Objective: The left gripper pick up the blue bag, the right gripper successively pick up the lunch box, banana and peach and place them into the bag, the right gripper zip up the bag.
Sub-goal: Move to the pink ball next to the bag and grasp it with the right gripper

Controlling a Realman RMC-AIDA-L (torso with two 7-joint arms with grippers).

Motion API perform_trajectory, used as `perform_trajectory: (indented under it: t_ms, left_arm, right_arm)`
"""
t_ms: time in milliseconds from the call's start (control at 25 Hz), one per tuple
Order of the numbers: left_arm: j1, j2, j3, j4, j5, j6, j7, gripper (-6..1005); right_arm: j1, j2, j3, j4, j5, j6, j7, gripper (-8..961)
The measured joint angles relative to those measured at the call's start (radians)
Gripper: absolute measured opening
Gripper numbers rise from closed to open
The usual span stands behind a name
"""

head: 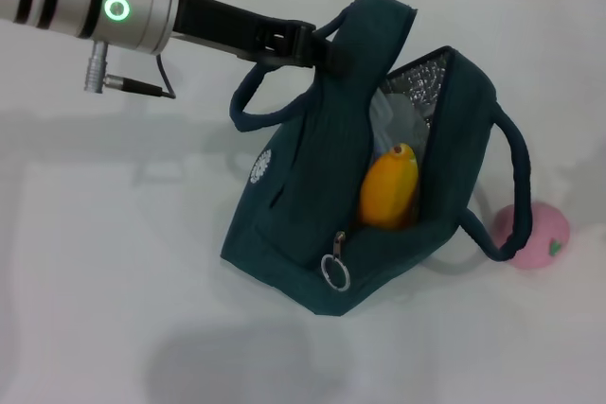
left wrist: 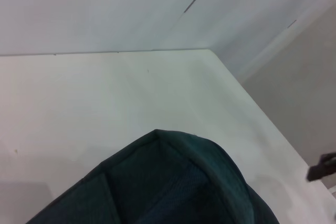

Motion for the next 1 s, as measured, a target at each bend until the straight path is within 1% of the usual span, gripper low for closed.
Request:
perform_trajectory:
  t_ms: [160,320,640,1000]
  left_arm:
    - [-0.005,0.000,-0.001,0.000,0.000,-0.004,-0.002,55]
    - [-0.013,0.000,-0.001,0.002,0.000,-0.006,-0.004,55]
    - [-0.023,0.000,-0.001,0.000,0.000,-0.006,-0.004,55]
    - [-0.021,0.003,-0.006,-0.001,0.000,-0.006,0.000,56]
  right_arm:
    - [0.010,-0.002,-0.084,0.030,-0.137,0.064,0.053,666]
    - [0.038,-0.002,-0.148,0.086,-0.174,0.108,0.073,664]
    - [0.138,-0.002,-0.179,0.285,-0.222,0.174,0.072,658]
    - [0.189,-0.003,-0.244,0.399,-0.256,0.206,0.072,652]
